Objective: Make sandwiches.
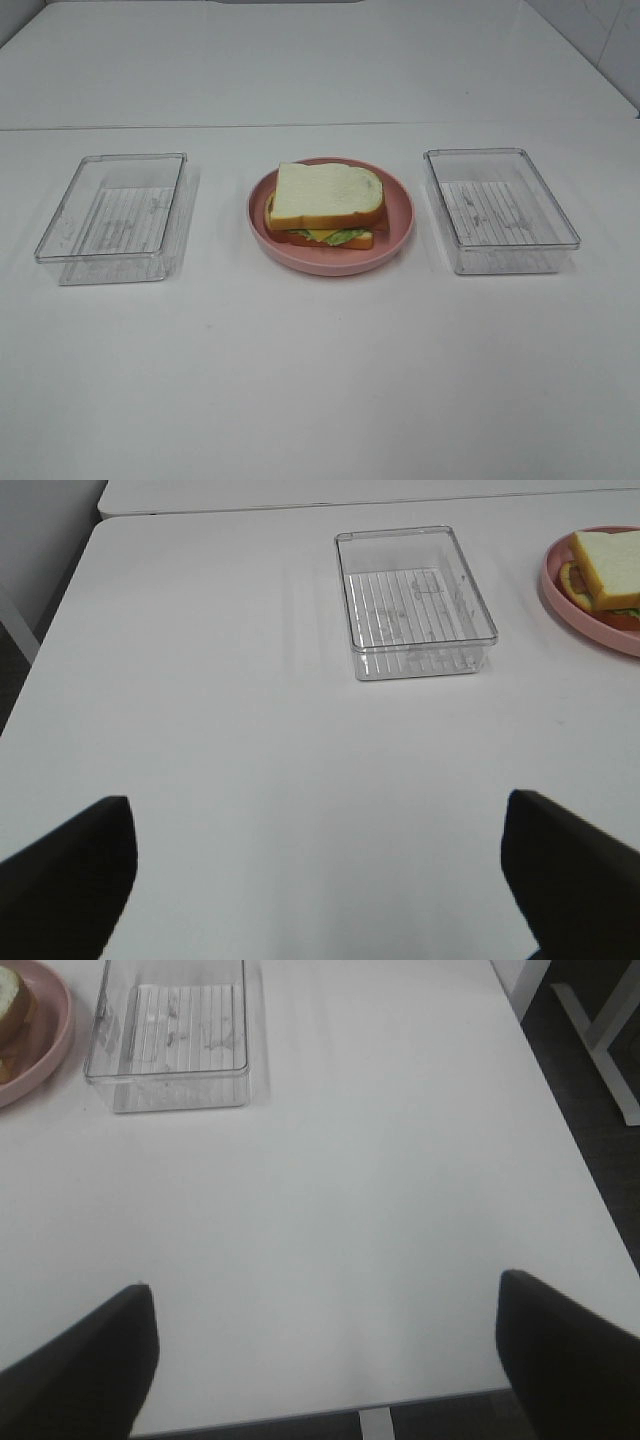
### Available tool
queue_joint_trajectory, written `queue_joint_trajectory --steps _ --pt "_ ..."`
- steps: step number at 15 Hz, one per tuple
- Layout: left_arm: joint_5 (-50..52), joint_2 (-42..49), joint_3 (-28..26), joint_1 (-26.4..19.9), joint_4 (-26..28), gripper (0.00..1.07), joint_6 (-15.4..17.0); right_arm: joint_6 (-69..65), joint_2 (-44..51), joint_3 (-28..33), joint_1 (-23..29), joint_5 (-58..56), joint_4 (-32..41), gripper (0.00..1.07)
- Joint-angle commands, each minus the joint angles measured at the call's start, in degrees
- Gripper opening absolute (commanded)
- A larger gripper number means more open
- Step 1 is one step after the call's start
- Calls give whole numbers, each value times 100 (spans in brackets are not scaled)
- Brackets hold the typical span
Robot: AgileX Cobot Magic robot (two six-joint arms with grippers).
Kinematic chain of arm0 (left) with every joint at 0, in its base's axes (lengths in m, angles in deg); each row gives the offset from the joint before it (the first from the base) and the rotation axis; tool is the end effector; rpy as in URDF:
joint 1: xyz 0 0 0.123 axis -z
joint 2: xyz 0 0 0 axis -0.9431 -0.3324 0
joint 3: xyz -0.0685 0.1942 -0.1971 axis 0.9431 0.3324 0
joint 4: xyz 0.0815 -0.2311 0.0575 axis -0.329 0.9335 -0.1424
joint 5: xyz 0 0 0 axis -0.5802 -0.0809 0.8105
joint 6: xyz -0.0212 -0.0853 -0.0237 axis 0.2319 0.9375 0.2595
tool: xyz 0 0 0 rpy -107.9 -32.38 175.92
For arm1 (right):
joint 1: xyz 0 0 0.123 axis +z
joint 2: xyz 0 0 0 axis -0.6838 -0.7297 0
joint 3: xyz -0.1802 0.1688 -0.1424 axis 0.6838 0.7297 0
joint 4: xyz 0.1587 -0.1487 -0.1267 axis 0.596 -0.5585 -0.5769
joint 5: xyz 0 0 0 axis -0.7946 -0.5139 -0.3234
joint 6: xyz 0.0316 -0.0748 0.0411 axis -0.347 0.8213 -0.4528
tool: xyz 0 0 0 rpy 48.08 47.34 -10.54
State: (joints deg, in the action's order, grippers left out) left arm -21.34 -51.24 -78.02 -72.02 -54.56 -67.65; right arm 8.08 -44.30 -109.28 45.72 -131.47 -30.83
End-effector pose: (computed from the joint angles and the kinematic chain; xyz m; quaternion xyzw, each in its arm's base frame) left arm -0.0085 -0.0008 0.2809 -0.0028 0.8514 0.0077 0.5244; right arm 0.0047 -0.0107 0.2846 0.0223 0.8871 -0.0348 0.4597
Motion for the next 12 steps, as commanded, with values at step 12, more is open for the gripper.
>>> queue_joint_trajectory --steps 12 --pt "23 86 0 -17 23 91 11 590 848 550 -229 241 218 89"
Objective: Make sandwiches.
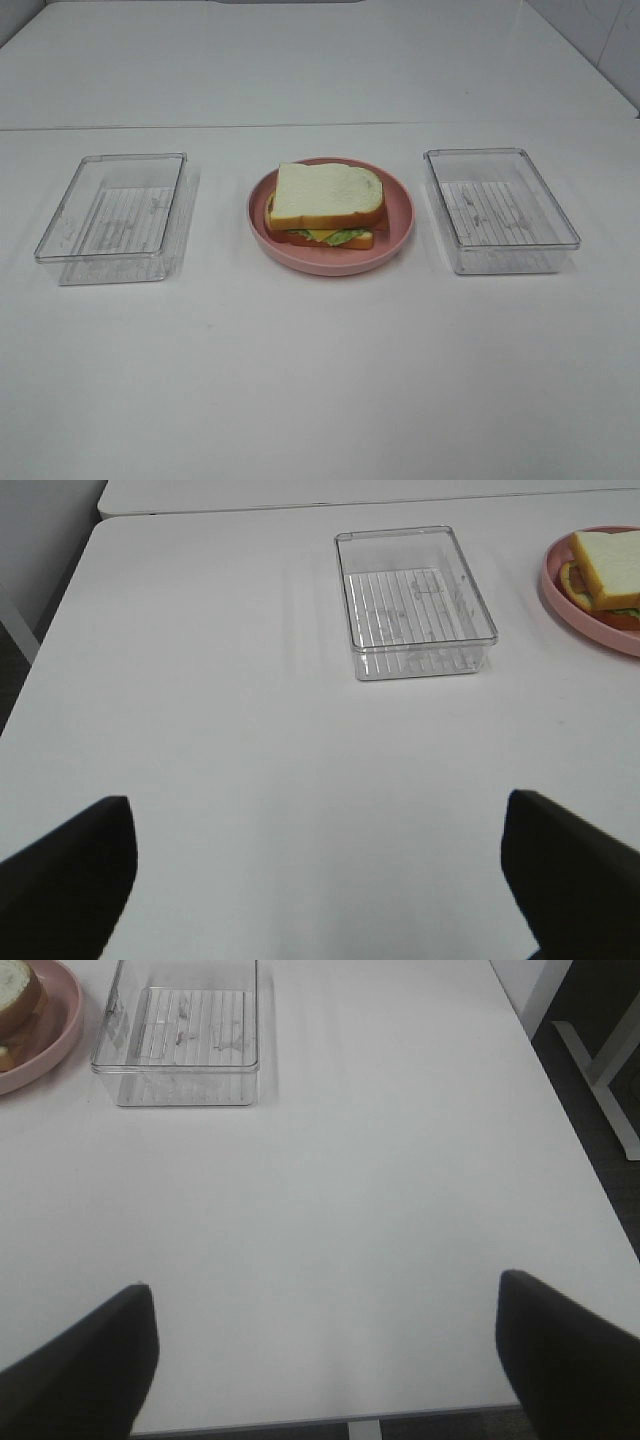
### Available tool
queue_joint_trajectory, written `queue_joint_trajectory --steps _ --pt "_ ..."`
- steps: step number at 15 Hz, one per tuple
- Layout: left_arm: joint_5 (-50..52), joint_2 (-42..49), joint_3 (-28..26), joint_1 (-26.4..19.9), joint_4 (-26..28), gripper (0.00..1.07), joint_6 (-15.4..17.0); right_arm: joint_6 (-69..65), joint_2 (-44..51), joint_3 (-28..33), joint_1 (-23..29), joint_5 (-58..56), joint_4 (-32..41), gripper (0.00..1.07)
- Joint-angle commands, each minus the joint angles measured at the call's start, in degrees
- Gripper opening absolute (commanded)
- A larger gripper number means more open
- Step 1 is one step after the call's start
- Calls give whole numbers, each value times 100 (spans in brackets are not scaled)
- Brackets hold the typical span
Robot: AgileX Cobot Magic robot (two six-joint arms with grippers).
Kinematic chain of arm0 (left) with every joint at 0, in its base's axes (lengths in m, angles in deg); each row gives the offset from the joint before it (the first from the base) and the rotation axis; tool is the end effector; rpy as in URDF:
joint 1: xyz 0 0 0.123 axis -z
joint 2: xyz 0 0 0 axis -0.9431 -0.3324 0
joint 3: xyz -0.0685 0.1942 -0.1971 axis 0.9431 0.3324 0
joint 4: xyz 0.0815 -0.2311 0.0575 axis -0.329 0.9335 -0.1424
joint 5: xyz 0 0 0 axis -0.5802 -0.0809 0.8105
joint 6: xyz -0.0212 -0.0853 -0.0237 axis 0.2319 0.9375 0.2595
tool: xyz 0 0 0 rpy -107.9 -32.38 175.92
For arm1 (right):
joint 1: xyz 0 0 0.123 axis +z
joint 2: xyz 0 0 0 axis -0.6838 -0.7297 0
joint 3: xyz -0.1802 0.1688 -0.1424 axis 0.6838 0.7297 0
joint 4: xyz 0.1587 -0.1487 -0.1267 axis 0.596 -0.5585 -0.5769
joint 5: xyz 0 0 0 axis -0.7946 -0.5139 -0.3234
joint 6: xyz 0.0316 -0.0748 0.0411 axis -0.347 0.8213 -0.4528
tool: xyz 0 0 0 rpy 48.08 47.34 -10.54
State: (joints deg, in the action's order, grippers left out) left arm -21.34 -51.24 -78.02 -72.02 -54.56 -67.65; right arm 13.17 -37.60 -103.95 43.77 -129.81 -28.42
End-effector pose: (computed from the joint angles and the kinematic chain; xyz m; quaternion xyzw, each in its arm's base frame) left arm -0.0085 -0.0008 0.2809 -0.0028 0.8514 0.0077 0.5244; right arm -0.0026 -0.0074 0.2604 -0.0030 0.8760 -0.0418 0.4804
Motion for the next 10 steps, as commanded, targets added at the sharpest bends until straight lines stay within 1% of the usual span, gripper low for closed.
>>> queue_joint_trajectory --steps 1,10 --pt "23 86 0 -17 23 91 11 80 178 17 -34 74 -23 89" --pt "23 86 0 -17 23 91 11 80 178 17 -34 74 -23 88"
